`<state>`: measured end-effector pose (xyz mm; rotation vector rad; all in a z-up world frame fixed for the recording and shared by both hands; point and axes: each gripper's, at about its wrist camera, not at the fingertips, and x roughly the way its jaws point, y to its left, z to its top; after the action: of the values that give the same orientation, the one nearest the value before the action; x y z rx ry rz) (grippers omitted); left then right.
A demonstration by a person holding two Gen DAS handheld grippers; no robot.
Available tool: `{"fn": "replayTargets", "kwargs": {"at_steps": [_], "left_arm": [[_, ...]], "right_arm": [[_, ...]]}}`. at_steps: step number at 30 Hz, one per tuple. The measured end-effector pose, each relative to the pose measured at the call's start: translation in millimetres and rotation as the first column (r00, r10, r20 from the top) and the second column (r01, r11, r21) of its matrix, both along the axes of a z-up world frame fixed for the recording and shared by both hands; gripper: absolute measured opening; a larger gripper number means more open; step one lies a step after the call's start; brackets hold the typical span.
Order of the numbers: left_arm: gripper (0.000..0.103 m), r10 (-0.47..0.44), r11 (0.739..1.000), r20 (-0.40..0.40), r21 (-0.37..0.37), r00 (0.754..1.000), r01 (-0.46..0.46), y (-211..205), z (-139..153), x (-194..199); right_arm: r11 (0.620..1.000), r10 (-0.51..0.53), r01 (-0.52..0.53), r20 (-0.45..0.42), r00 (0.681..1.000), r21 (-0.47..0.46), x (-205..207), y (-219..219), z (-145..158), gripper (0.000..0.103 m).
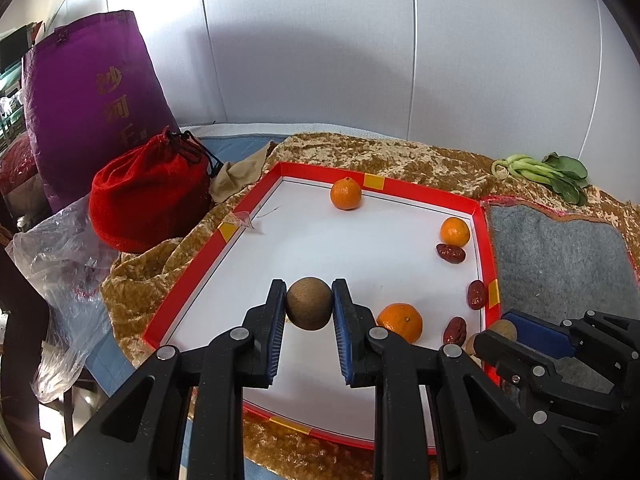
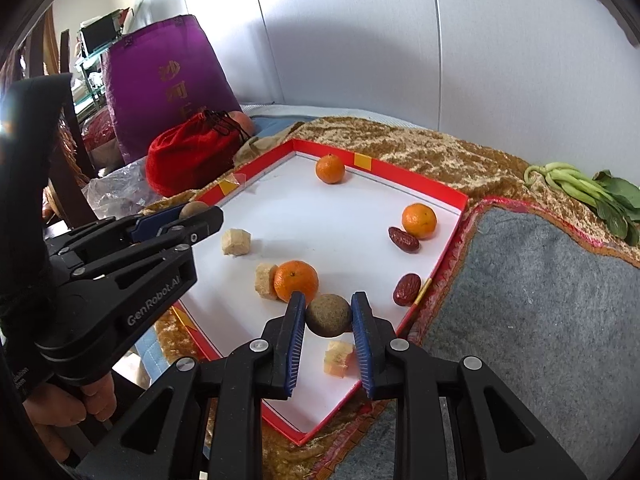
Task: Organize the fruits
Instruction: 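Carry both brown nuts onto the tray and open both tools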
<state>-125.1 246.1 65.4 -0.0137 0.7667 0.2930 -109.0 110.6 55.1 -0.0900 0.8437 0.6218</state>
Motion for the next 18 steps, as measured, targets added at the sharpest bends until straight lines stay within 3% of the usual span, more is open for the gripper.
{"fn": "replayTargets", "kwargs": {"at_steps": [9,18], "left_arm": [[0.021,0.025,1.0,-0.068,0.007,0.997,-0.025,1,-12,3],[0.021,0.051,0.999,-0.082,0.01,0.995,-0.051,2,-14,4]], "right_arm": [[1.0,-0.01,0.01,-0.026,1.0,-0.011,3,0,-5,0.024],[1.0,-0.009,0.009,-0.031,0.999,-0.017,3,1,-6,0.026]]}}
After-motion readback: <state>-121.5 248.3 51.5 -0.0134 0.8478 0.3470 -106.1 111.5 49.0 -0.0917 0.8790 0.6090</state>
